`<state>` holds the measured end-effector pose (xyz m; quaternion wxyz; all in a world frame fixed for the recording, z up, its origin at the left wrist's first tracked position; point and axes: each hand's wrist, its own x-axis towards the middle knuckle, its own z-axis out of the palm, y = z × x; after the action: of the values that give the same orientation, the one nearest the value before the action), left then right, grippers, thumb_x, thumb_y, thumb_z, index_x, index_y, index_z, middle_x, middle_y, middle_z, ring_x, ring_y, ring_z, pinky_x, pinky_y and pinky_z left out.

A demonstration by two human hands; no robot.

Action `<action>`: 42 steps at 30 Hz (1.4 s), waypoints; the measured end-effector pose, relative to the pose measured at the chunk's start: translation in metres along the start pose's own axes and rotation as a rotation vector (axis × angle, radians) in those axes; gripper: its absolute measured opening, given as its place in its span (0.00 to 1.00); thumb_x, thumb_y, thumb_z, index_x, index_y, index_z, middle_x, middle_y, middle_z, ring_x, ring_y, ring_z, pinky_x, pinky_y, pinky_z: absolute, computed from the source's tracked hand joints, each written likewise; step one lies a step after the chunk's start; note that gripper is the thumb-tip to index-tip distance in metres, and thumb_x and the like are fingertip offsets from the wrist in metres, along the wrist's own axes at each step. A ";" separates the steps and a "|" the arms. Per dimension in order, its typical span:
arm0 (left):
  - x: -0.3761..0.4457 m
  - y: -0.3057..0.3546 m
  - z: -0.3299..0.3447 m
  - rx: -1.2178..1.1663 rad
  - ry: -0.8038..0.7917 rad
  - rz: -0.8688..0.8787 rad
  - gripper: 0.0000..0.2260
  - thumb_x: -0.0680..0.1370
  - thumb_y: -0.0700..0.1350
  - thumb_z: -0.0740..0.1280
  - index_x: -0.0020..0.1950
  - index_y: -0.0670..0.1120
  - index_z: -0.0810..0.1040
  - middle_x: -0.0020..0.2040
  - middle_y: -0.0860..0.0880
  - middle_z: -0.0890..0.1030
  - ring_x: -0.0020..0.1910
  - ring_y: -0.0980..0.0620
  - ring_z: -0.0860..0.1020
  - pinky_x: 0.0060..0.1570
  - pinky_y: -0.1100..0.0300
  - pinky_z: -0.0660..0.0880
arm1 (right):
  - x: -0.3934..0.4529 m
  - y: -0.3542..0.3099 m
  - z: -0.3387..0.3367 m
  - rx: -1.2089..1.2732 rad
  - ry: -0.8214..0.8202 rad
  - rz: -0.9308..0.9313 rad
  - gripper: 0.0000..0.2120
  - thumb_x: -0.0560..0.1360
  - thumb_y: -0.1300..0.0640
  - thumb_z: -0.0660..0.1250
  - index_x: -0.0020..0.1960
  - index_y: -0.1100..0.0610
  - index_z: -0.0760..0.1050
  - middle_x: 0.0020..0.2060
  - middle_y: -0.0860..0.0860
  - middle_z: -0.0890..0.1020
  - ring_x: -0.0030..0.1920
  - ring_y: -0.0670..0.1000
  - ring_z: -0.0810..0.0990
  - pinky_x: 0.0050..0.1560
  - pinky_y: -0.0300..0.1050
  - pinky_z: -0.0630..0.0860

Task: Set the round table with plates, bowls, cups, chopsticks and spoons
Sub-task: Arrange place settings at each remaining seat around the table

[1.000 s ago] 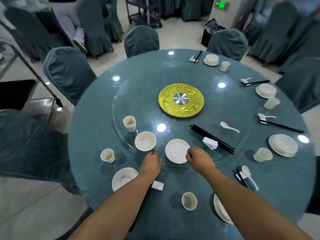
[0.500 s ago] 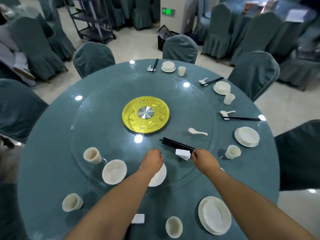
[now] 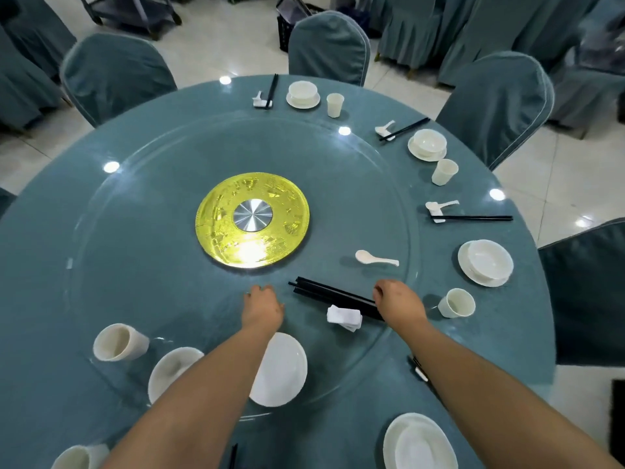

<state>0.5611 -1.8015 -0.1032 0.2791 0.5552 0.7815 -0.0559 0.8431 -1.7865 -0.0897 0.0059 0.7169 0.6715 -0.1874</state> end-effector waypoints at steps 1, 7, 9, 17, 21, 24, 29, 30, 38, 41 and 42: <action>0.006 0.001 0.002 -0.006 -0.031 -0.024 0.24 0.79 0.52 0.65 0.72 0.46 0.65 0.72 0.40 0.64 0.73 0.38 0.60 0.69 0.44 0.63 | 0.009 0.002 0.003 0.003 0.002 0.004 0.11 0.80 0.54 0.56 0.44 0.58 0.73 0.46 0.54 0.79 0.44 0.58 0.76 0.40 0.47 0.71; 0.036 0.002 0.007 -0.070 -0.149 -0.116 0.37 0.76 0.52 0.72 0.77 0.58 0.54 0.79 0.45 0.44 0.76 0.31 0.40 0.66 0.27 0.60 | 0.064 0.009 0.012 -0.023 0.076 0.028 0.12 0.81 0.55 0.57 0.51 0.59 0.77 0.52 0.56 0.76 0.49 0.61 0.78 0.46 0.50 0.73; 0.040 0.001 0.014 -0.047 -0.161 -0.113 0.37 0.76 0.52 0.71 0.78 0.59 0.53 0.79 0.46 0.41 0.76 0.31 0.39 0.66 0.27 0.59 | 0.079 0.013 0.014 -0.052 0.076 0.035 0.12 0.81 0.57 0.57 0.56 0.60 0.77 0.53 0.56 0.76 0.51 0.61 0.77 0.49 0.52 0.75; 0.049 -0.002 0.021 -0.008 -0.188 -0.139 0.38 0.77 0.52 0.70 0.79 0.59 0.48 0.78 0.45 0.35 0.76 0.31 0.37 0.67 0.29 0.59 | 0.110 0.020 0.025 -0.209 -0.014 -0.003 0.11 0.79 0.63 0.58 0.57 0.61 0.76 0.53 0.57 0.75 0.53 0.61 0.76 0.48 0.50 0.72; 0.052 -0.008 0.021 0.018 -0.208 -0.131 0.39 0.77 0.53 0.69 0.79 0.59 0.46 0.78 0.46 0.33 0.76 0.31 0.36 0.67 0.29 0.59 | 0.108 0.023 0.028 -0.262 -0.017 -0.038 0.10 0.78 0.65 0.59 0.54 0.62 0.77 0.50 0.57 0.75 0.50 0.61 0.77 0.43 0.48 0.70; 0.053 -0.015 0.022 0.053 -0.222 -0.131 0.40 0.77 0.53 0.69 0.79 0.60 0.45 0.78 0.46 0.33 0.76 0.32 0.36 0.67 0.29 0.61 | 0.103 0.023 0.029 -0.275 -0.035 -0.049 0.09 0.78 0.64 0.59 0.54 0.61 0.77 0.51 0.56 0.75 0.49 0.60 0.77 0.44 0.49 0.72; 0.057 -0.024 0.022 0.067 -0.231 -0.114 0.41 0.77 0.54 0.69 0.79 0.61 0.44 0.78 0.47 0.33 0.76 0.32 0.36 0.66 0.29 0.61 | 0.099 0.026 0.027 -0.251 -0.023 -0.083 0.09 0.80 0.60 0.59 0.53 0.61 0.77 0.50 0.56 0.75 0.46 0.60 0.77 0.41 0.48 0.70; 0.058 -0.026 0.021 0.069 -0.234 -0.113 0.41 0.77 0.54 0.70 0.79 0.61 0.44 0.78 0.47 0.33 0.76 0.32 0.36 0.66 0.29 0.61 | 0.098 0.027 0.027 -0.225 -0.026 -0.081 0.10 0.81 0.58 0.59 0.53 0.61 0.77 0.51 0.56 0.75 0.46 0.60 0.77 0.42 0.49 0.72; 0.055 -0.036 0.019 0.060 -0.236 -0.089 0.40 0.78 0.53 0.69 0.79 0.61 0.43 0.78 0.47 0.32 0.76 0.33 0.35 0.68 0.30 0.58 | 0.086 0.023 0.027 -0.214 -0.004 -0.104 0.09 0.80 0.59 0.60 0.51 0.60 0.78 0.48 0.54 0.76 0.42 0.59 0.77 0.40 0.50 0.74; 0.057 -0.036 0.017 0.050 -0.227 -0.080 0.40 0.78 0.52 0.69 0.79 0.61 0.43 0.78 0.47 0.31 0.76 0.33 0.34 0.69 0.30 0.57 | 0.087 0.016 0.024 -0.220 0.044 -0.129 0.10 0.80 0.57 0.59 0.49 0.61 0.76 0.46 0.55 0.76 0.41 0.61 0.77 0.37 0.49 0.69; 0.056 -0.037 0.017 0.053 -0.230 -0.082 0.40 0.78 0.52 0.69 0.79 0.61 0.43 0.78 0.47 0.31 0.76 0.33 0.34 0.69 0.30 0.57 | 0.086 0.013 0.024 -0.233 0.050 -0.139 0.10 0.80 0.56 0.59 0.48 0.60 0.76 0.46 0.55 0.76 0.41 0.60 0.77 0.36 0.49 0.67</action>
<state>0.5217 -1.7749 -0.1533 0.3495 0.5198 0.7647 -0.1513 0.8520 -1.7111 -0.1388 0.0593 0.6675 0.7367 -0.0901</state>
